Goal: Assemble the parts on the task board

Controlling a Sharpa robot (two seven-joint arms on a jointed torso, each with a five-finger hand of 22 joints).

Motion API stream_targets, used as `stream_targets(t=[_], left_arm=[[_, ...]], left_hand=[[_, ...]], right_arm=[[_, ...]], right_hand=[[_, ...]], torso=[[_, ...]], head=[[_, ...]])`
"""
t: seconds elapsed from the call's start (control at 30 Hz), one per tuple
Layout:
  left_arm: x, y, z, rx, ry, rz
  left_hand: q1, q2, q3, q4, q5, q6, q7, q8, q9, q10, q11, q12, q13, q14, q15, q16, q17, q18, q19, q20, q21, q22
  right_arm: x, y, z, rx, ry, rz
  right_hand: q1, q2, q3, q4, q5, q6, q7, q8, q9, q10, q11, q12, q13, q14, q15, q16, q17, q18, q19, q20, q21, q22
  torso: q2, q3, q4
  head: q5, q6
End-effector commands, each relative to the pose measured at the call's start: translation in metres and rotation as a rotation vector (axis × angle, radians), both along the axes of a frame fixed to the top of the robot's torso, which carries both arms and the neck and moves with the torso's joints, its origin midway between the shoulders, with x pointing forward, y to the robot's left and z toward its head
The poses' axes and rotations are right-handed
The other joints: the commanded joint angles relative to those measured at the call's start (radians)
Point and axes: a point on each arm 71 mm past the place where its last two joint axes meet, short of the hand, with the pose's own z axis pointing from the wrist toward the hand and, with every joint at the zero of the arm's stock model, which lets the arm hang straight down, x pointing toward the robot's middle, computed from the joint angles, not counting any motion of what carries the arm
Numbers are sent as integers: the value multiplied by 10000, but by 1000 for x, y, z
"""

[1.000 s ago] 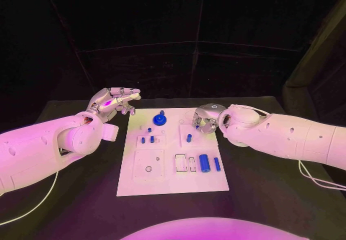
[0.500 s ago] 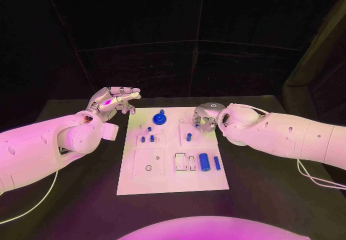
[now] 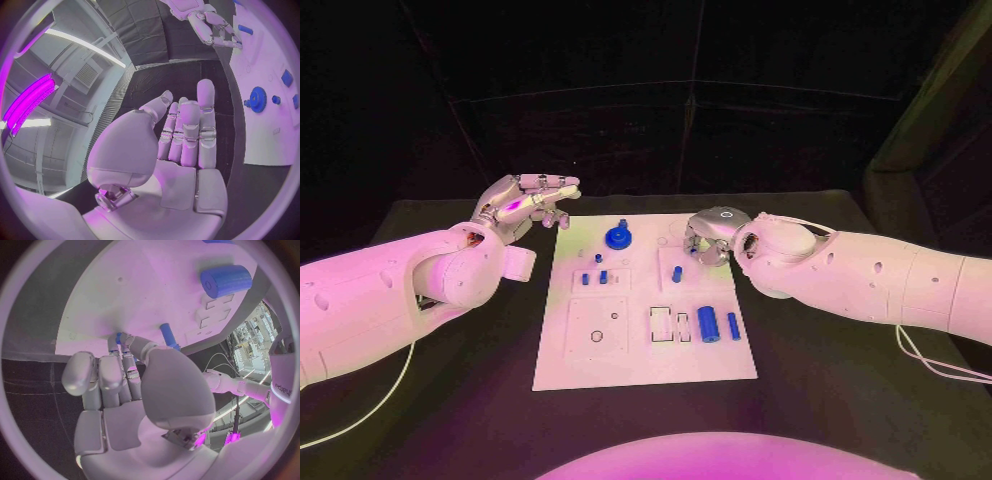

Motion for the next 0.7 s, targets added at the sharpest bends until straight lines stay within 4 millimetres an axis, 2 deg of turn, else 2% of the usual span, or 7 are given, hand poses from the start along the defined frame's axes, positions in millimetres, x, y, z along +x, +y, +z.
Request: stream_targets(t=[0.03,0.2,0.33,0.4,0.7], left_arm=[[0,1,1,-64,18,-40],[0,3,0,-23,58,12],[1,6,0,23,35,124],[1,7,0,50,23,186],[2,10,0,99,13,289]], left_hand=[[156,36,28,-77,27,-39,13,56,-11,-44,31,84,-16,-85,7,-47,-28,111,-70,-5,-34,-26],[229,64,60,-126,27,-29,8,84,-3,-36,24,112,-16,-94,3,-45,-50,116,-66,-5,-43,-38],[302,92,90,-177,27,-20,5,114,3,-24,17,145,-16,-91,-5,-29,-50,120,-56,-9,-47,-48],[351,134,113,-205,27,15,-8,160,14,11,4,192,-9,-90,-15,-20,-63,123,-45,-14,-48,-55],[393,171,125,-229,27,49,-24,215,26,41,-13,246,0,-92,-27,-16,-88,126,-34,-22,-49,-62]], right_arm=[[0,1,4,202,-492,-161],[-5,0,8,548,-573,-238],[-9,-2,11,923,-666,-326],[-10,-5,13,1196,-672,-434],[-15,-11,27,2404,-837,-487]], right_hand=[[85,22,28,-13,38,-26,77,-53,-12,303,-252,-71,-15,285,-56,32,-10,-119,63,-37,77,30],[82,25,43,-16,45,-36,82,-64,-16,299,-248,-81,-16,284,-52,35,-18,-126,76,-38,107,73],[104,39,117,-45,54,-68,94,-99,-28,281,-232,-111,-20,276,-45,43,-41,-131,77,-34,143,113],[153,46,304,-117,195,-120,128,-156,-49,258,-199,-154,-22,260,-24,66,-58,-136,66,-27,190,160],[122,-62,505,-211,401,-129,148,-203,-63,262,-181,-197,-11,244,-3,122,-64,-133,30,-15,249,207]], torso=[[2,-5,-6],[-26,2,-33],[-30,-11,-35],[-38,-13,-42],[-19,-20,-27]], head=[[-8,6],[13,33],[-16,31],[-25,23],[3,62]])
